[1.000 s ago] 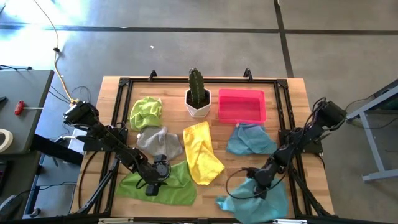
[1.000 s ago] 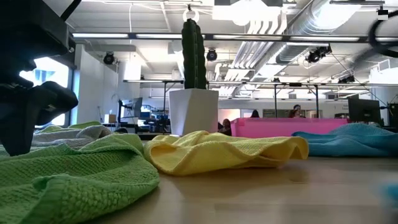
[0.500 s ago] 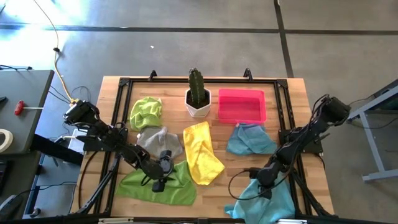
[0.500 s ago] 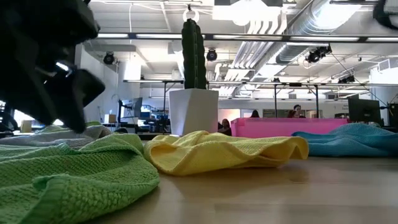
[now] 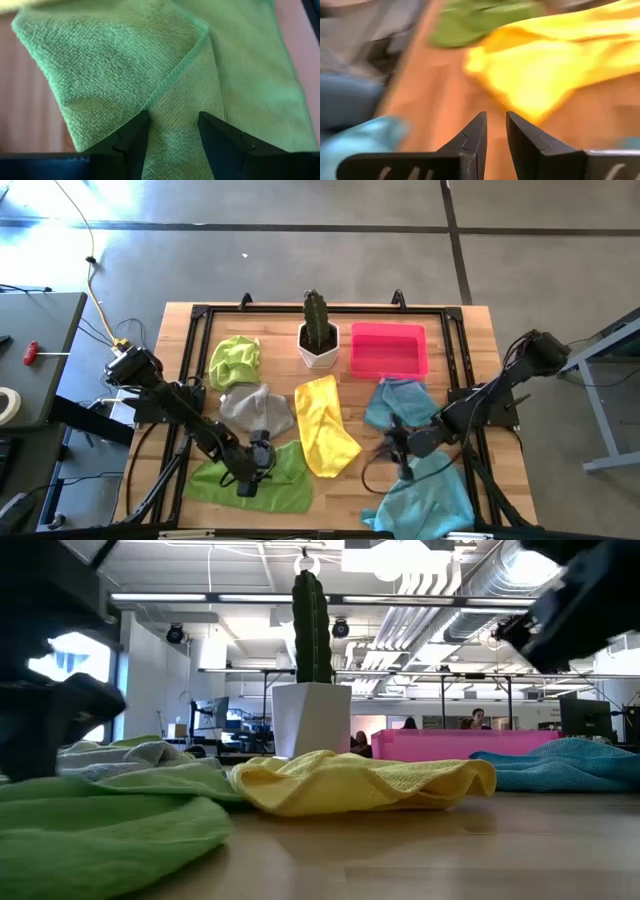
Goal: Fold microfiber towels
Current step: Adjust the microfiber towels, then fold the yellow microfiber towel
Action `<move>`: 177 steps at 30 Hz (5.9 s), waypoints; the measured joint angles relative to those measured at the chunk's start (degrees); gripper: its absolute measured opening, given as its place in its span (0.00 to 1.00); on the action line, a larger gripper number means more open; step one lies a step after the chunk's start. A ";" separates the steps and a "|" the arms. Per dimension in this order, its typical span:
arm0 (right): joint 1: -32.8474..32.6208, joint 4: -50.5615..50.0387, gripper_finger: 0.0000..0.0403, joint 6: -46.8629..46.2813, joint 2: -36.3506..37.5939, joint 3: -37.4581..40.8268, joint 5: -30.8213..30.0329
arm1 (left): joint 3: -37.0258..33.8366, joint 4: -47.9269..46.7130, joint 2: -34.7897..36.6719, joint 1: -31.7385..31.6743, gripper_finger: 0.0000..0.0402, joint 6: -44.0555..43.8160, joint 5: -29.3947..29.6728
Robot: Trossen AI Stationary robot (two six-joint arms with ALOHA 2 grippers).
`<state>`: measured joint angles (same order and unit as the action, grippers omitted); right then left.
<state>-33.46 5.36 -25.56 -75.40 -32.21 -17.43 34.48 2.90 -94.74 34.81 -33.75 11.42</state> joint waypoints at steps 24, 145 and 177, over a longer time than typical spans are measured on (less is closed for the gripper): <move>20.74 -43.26 0.16 -18.61 0.10 0.00 15.73 | -0.93 -46.48 16.82 7.44 0.41 -12.75 -4.71; -2.99 11.16 0.37 11.03 -30.99 -18.84 0.04 | 24.63 20.12 -24.19 -11.81 0.03 21.93 5.03; -2.82 11.57 0.37 15.37 -30.99 -18.84 -26.89 | 24.76 -1.91 11.52 -10.67 0.01 31.01 18.43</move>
<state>-36.27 16.93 -10.18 -106.39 -51.05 -44.33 59.24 0.99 -83.22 24.14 -2.74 29.85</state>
